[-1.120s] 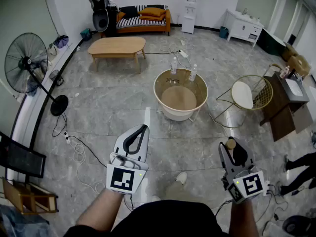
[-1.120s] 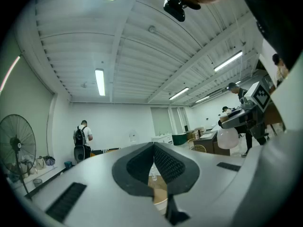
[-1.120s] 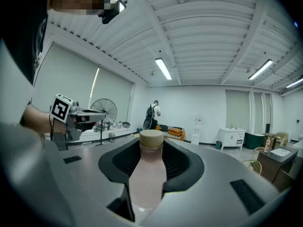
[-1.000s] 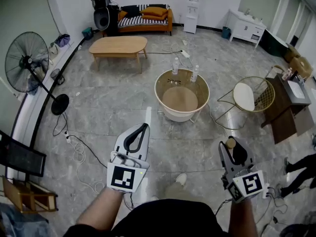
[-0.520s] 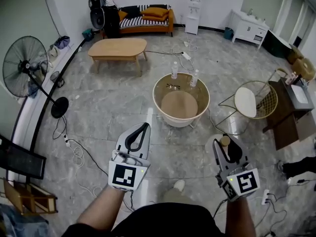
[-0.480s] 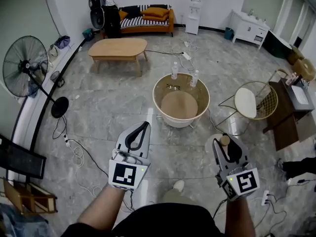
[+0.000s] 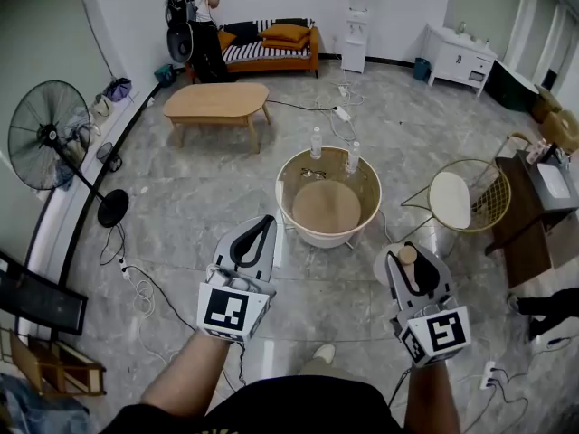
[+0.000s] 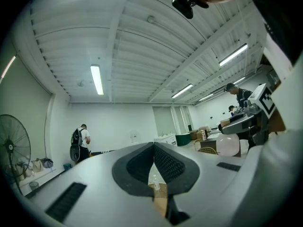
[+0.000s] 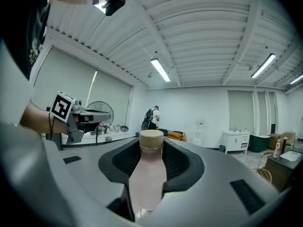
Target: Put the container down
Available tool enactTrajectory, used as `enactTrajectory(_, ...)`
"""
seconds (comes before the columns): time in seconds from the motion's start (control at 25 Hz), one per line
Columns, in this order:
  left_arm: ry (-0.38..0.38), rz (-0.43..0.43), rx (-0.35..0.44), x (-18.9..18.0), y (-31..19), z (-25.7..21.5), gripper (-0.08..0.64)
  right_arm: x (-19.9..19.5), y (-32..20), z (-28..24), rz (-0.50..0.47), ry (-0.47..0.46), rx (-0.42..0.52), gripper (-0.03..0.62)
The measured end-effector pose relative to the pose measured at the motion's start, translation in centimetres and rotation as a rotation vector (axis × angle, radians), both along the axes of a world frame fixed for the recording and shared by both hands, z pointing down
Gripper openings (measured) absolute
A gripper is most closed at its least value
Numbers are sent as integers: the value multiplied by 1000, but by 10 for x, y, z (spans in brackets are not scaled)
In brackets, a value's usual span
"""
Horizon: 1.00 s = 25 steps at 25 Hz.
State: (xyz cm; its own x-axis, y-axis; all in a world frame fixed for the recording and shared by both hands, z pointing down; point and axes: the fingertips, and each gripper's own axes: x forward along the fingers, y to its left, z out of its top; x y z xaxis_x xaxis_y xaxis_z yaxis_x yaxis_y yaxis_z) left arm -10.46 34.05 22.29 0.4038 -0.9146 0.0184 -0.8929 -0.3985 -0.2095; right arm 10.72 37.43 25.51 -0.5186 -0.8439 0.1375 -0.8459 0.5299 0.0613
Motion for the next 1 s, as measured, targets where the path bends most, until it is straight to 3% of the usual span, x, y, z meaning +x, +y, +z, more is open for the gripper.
enactTrajectory(0.24, 4, 6, 19, 36, -23, 4, 15, 38, -21, 9, 12, -3, -4, 153)
enactTrajectory(0.48, -3, -10, 19, 51, -33, 10, 15, 51, -39, 15, -6, -12, -12, 153)
enactTrajectory(1.0, -13, -77, -10, 23, -53, 26, 15, 41, -75, 20, -25, -16, -39, 153)
